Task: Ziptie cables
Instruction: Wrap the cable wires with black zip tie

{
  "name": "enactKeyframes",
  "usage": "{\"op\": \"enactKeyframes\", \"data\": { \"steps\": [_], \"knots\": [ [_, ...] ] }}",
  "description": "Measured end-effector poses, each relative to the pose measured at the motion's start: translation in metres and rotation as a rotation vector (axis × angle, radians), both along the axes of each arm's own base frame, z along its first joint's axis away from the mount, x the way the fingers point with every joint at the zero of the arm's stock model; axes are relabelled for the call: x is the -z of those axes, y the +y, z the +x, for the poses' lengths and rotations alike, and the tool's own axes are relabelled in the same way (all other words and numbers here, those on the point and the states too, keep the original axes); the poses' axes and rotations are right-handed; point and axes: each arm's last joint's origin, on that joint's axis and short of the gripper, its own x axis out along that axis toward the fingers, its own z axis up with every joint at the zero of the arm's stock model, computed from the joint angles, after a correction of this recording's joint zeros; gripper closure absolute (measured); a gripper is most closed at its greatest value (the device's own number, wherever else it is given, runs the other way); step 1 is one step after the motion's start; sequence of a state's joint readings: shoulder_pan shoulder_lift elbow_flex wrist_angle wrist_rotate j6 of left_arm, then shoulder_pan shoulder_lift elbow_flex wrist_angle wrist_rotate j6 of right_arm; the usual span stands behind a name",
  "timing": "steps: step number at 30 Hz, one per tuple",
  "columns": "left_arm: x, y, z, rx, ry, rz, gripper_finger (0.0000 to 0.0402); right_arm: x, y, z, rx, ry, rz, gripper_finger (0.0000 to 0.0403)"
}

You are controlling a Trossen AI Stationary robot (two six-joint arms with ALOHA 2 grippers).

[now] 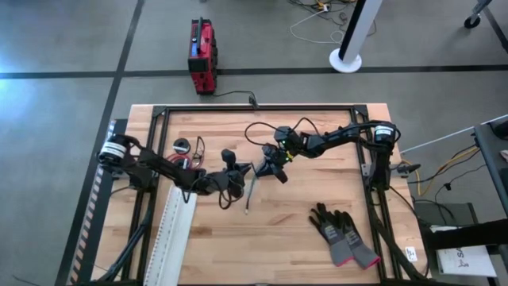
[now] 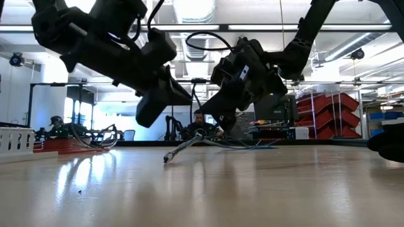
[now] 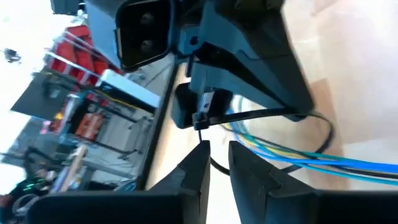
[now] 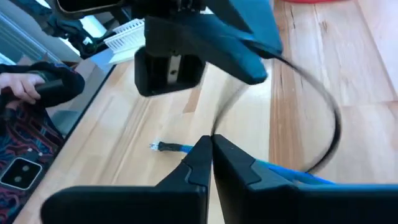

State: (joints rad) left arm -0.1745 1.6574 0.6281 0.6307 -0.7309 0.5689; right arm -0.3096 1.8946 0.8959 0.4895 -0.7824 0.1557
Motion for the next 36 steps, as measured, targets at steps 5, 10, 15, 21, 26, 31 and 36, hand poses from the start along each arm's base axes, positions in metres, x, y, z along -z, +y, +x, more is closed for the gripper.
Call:
{"op": "enactKeyframes", "data": {
  "steps": [5,10,15,21,26,31,36],
  "knots": [
    [0.002,-0.001,-0.004,0.050,0.055,-0.048,0.0354,0.002,0.000,-0.001,-0.015,0.005,-0.014,0.0402],
    [0.005,0.000,-0.007,0.034,0.095,-0.069,0.0354,0.006,0.002,-0.005,-0.071,0.022,-0.026,0.0403],
    [0.001,0.005,-0.007,0.051,0.057,-0.158,0.0354,0.010,0.005,-0.009,-0.144,0.035,-0.055,0.0403],
    [-0.008,0.032,0.000,0.267,0.013,-0.442,0.0354,0.013,0.005,-0.013,-0.208,0.100,-0.093,0.0403],
    [-0.020,0.056,0.009,0.362,-0.027,-0.537,0.0343,0.006,0.003,-0.007,-0.240,0.141,-0.146,0.0403],
    [-0.023,0.057,0.016,0.507,0.004,-0.586,0.0311,-0.002,0.001,-0.001,-0.252,0.143,-0.167,0.0403],
    [-0.021,0.057,0.017,0.516,0.044,-0.564,0.0275,-0.005,0.002,0.000,-0.288,0.124,-0.127,0.0403]
  ]
}}
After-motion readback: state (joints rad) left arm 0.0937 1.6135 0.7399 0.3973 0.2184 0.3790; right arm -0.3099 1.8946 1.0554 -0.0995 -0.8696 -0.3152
